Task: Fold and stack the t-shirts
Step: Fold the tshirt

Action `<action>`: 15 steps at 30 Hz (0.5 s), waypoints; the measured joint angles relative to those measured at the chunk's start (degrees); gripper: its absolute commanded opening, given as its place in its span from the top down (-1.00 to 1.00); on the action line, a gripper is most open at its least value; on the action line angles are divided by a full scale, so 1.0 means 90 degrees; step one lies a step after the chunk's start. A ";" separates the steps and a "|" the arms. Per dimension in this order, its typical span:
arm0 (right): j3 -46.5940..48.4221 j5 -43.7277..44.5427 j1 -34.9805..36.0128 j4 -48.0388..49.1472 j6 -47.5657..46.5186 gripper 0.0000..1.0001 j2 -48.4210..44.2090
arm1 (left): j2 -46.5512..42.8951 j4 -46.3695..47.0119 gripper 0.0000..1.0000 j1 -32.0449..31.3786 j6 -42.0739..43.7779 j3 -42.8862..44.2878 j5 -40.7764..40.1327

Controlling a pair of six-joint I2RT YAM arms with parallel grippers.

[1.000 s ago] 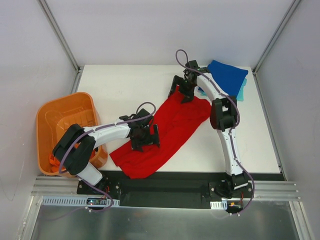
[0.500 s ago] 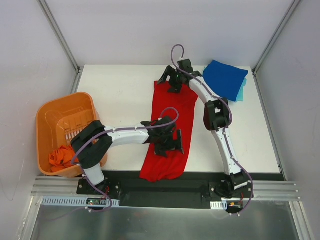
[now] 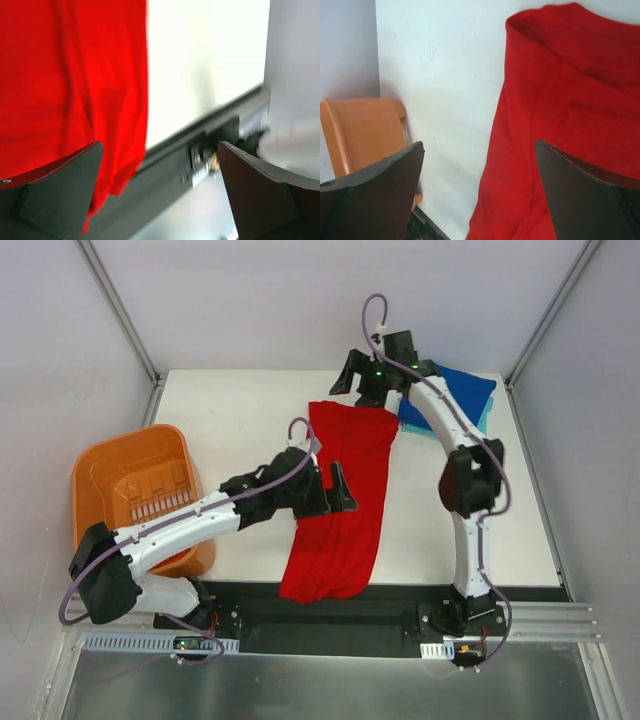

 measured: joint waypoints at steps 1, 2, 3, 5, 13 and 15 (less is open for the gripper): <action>-0.0410 0.0056 -0.0044 -0.0029 -0.0109 -0.93 -0.0488 | -0.0073 0.0010 -0.99 0.0189 0.0092 0.0002 0.0000; -0.0962 0.0175 -0.0114 -0.0129 -0.0219 -0.93 -0.1141 | -0.0092 0.0027 -0.99 0.0486 0.0204 0.0012 0.0002; -0.1581 0.0299 -0.0197 -0.0158 -0.0311 -0.93 -0.1812 | -0.0044 0.0022 -0.94 0.0787 0.0323 0.0032 0.0017; -0.2851 0.0583 -0.0372 -0.0272 -0.0498 -0.93 -0.3113 | 0.0306 -0.0053 -0.83 0.1375 0.0580 0.0211 0.0080; -0.6166 0.1304 -0.0233 -0.0406 -0.0814 -0.93 -0.4656 | 0.3249 -0.0301 0.79 0.2584 0.1358 0.2637 0.1015; -0.6411 0.1481 0.0005 -0.0515 -0.0826 -0.93 -0.4391 | 0.3932 -0.0376 0.87 0.2618 0.1506 0.3381 0.1032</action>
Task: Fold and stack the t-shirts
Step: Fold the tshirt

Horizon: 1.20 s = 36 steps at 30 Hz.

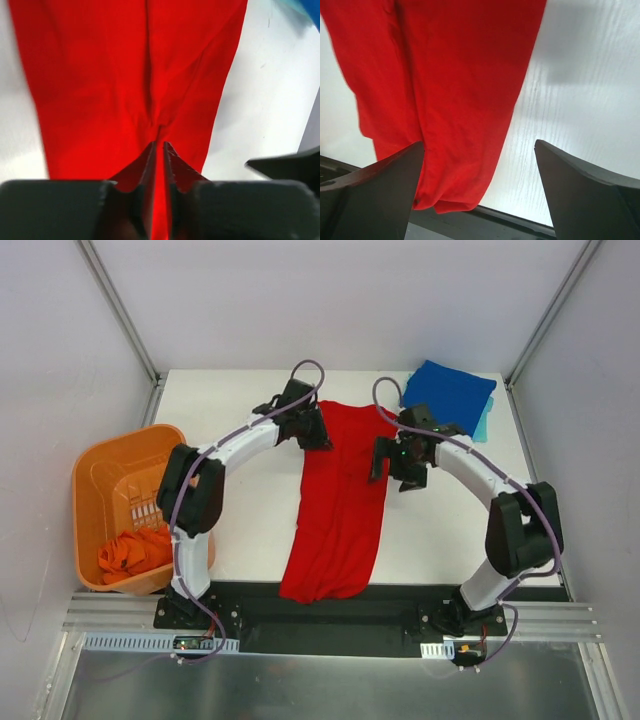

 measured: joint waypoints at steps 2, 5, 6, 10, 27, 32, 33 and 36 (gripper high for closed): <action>-0.0036 0.0131 0.0206 -0.0010 0.0000 -0.93 0.0236 | 0.0617 -0.0158 0.88 0.0007 0.0109 0.0724 -0.0007; -0.0029 0.0182 0.0413 0.0066 0.0005 -0.93 0.0566 | 0.1588 -0.0410 0.91 0.0010 0.0245 0.1848 -0.0107; -0.0019 0.0194 0.0435 0.0090 0.0005 -0.93 0.0682 | 0.1853 -0.0500 0.91 0.0015 0.0272 0.2118 -0.0160; 0.0194 0.0199 0.0469 0.0095 -0.0007 -0.93 0.1285 | 0.2567 -0.0940 0.87 0.0095 0.0376 0.2555 -0.0481; 0.2820 0.0092 0.0631 -0.0561 -0.0335 -0.93 0.3368 | 0.2985 -0.1506 0.86 0.1015 0.0350 0.3089 -0.0782; 0.3191 0.0090 0.0631 -0.0661 -0.0471 -0.93 0.3570 | 0.2960 -0.1530 0.52 0.1175 0.0255 0.3089 -0.0930; 0.3196 0.0090 0.0631 -0.0644 -0.0510 -0.93 0.3568 | 0.2946 -0.1535 0.41 0.1183 0.0240 0.3089 -0.0959; 0.3155 0.0083 0.0631 -0.0571 -0.0636 -0.93 0.3500 | 0.2861 -0.1579 -0.26 0.1183 0.0257 0.3089 -0.1037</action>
